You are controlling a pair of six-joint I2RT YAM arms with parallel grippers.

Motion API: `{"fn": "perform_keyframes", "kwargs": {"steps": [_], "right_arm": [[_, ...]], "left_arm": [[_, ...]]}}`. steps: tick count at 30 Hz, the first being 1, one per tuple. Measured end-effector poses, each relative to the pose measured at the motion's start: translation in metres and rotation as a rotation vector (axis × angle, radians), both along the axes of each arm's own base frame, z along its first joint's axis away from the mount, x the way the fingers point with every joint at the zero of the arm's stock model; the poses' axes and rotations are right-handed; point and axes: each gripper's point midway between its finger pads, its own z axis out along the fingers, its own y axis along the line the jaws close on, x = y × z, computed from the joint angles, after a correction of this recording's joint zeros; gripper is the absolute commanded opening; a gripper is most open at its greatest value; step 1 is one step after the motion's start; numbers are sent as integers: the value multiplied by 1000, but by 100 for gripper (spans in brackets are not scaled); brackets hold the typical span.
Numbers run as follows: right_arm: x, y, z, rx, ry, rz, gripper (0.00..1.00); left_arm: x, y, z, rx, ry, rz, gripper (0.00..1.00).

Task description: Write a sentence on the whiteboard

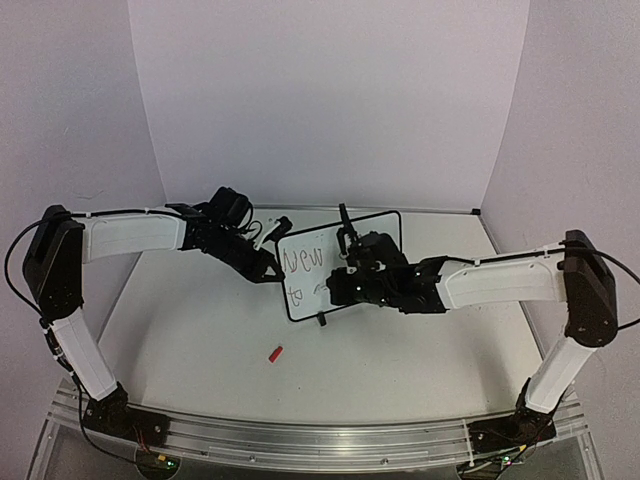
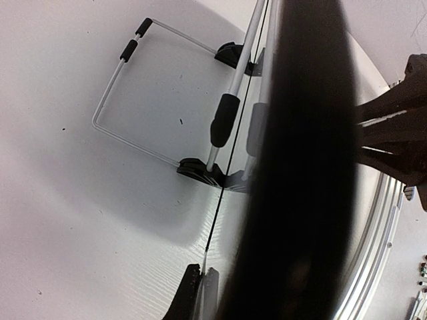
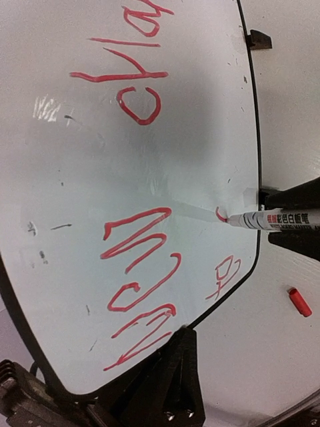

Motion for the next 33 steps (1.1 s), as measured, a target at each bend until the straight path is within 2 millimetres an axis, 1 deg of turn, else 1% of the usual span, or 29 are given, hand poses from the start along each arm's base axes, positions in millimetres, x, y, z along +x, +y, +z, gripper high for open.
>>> {"fn": "perform_keyframes", "kwargs": {"steps": [3,7,17,23,31,33], "right_arm": [[-1,1,-5,-5,12,5,0],[-1,0,-7,-11,14,2,0],[1,-10,-9,-71,-6,-22,0],[3,-11,-2,-80,-24,-26,0],[6,-11,19,-46,-59,-33,0],[7,-10,21,-40,-63,-34,0]], "left_arm": [[0,0,0,0,-1,1,0],[0,0,0,0,-1,0,0],[0,0,0,0,-1,0,0],[0,0,0,0,-1,0,0],[0,0,0,0,0,-1,0],[0,0,0,0,0,-1,0]]}}
